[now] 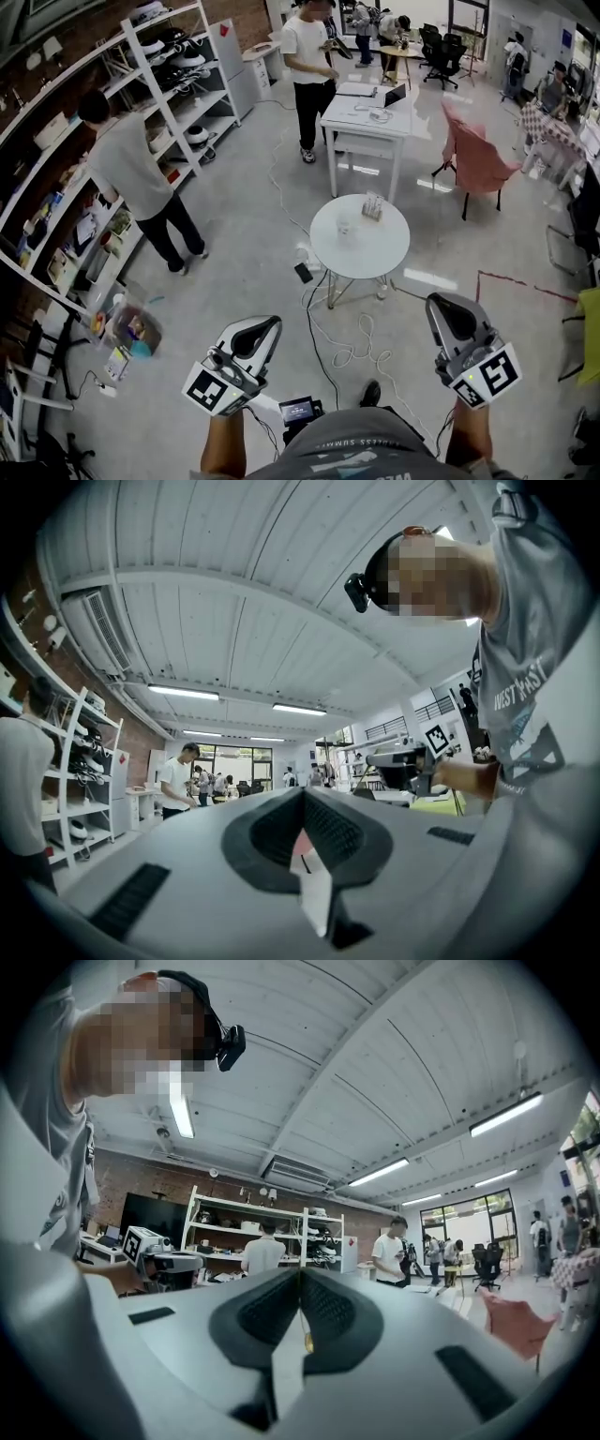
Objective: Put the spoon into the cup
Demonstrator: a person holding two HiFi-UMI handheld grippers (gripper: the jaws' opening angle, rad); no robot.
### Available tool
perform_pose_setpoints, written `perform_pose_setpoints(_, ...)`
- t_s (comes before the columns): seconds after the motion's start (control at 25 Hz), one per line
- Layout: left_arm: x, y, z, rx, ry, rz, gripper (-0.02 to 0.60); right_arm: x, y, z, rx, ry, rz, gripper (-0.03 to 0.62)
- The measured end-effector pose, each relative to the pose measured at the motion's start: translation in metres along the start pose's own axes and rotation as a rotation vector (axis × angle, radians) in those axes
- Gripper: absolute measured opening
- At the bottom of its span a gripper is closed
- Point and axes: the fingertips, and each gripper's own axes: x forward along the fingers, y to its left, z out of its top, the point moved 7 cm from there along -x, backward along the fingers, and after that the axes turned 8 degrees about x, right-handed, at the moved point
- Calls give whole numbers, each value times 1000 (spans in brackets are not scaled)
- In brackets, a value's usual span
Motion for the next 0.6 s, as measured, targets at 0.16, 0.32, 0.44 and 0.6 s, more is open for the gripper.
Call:
perform_pose_setpoints(0.16, 24, -4, -3, 42, 29, 7, 3, 2, -32, 0, 16, -7, 20, 5)
perform_pose_setpoints(0.32, 47, -5, -5, 71, 55, 19, 3, 5, -61, -2, 36, -14, 45, 5)
perform_pose_setpoints(0.44, 66, -8, -3, 62, 63, 36, 3, 7, -81, 0, 44, -18, 63, 5)
perform_pose_setpoints(0.6, 92, -13, 0, 60, 78, 44, 3, 9, -104, 2, 55, -26, 83, 5)
